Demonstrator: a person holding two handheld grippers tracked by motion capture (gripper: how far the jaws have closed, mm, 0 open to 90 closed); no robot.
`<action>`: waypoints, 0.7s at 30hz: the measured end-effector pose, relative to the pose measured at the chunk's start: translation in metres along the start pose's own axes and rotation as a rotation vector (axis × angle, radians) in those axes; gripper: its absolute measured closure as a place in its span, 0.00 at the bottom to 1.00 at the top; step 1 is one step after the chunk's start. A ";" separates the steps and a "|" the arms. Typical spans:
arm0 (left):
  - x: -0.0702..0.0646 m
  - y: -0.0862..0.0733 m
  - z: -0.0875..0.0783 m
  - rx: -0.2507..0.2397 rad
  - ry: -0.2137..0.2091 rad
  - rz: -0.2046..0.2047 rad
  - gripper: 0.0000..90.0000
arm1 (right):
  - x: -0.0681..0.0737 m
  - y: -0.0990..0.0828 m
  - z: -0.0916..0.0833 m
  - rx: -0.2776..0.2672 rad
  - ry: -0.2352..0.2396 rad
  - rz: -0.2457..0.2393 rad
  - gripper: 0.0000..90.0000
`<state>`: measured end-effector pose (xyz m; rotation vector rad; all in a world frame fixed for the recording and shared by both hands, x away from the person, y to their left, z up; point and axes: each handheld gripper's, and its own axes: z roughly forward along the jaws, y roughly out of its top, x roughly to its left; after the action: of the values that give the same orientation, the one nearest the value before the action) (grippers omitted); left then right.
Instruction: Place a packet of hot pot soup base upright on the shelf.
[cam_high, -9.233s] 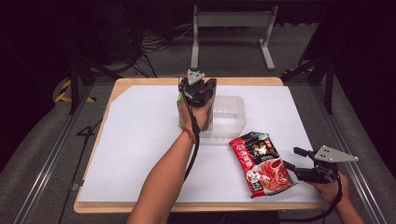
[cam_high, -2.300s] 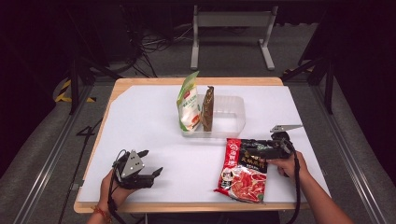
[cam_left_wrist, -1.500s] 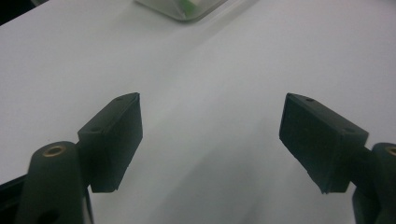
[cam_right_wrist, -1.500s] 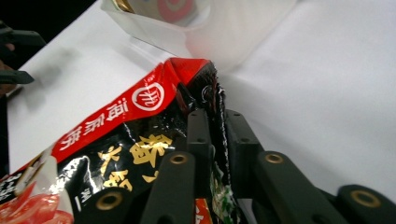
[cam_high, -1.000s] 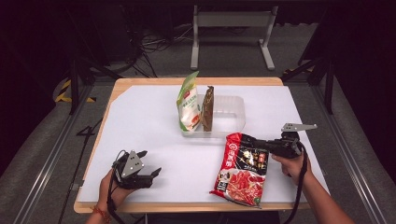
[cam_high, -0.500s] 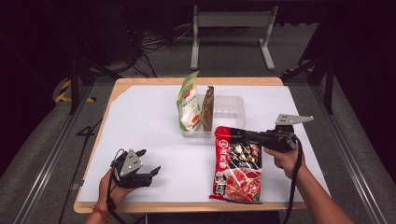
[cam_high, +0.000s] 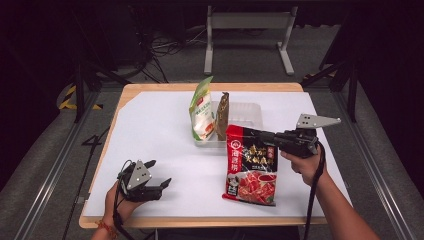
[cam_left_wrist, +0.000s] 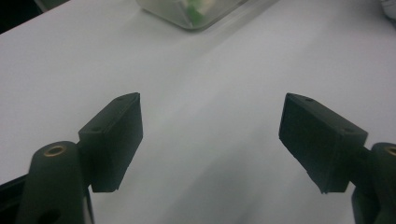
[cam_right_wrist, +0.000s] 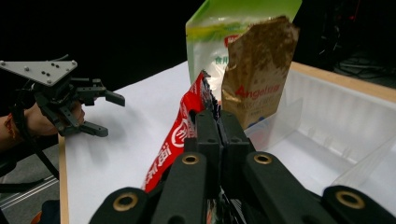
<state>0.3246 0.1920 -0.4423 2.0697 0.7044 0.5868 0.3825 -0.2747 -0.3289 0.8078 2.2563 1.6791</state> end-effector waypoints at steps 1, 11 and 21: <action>0.000 0.000 0.000 -0.003 0.004 -0.003 0.25 | 0.001 0.002 -0.002 -0.007 0.000 -0.001 0.99; 0.002 0.000 -0.006 -0.042 0.005 -0.029 0.23 | 0.007 0.015 -0.019 -0.058 -0.029 -0.031 0.99; 0.002 0.000 -0.005 -0.050 -0.002 -0.039 0.23 | 0.012 0.029 -0.035 -0.076 -0.090 -0.060 0.99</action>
<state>0.3231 0.1962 -0.4389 2.0054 0.7207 0.5746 0.3644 -0.2904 -0.2888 0.7749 2.1217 1.6570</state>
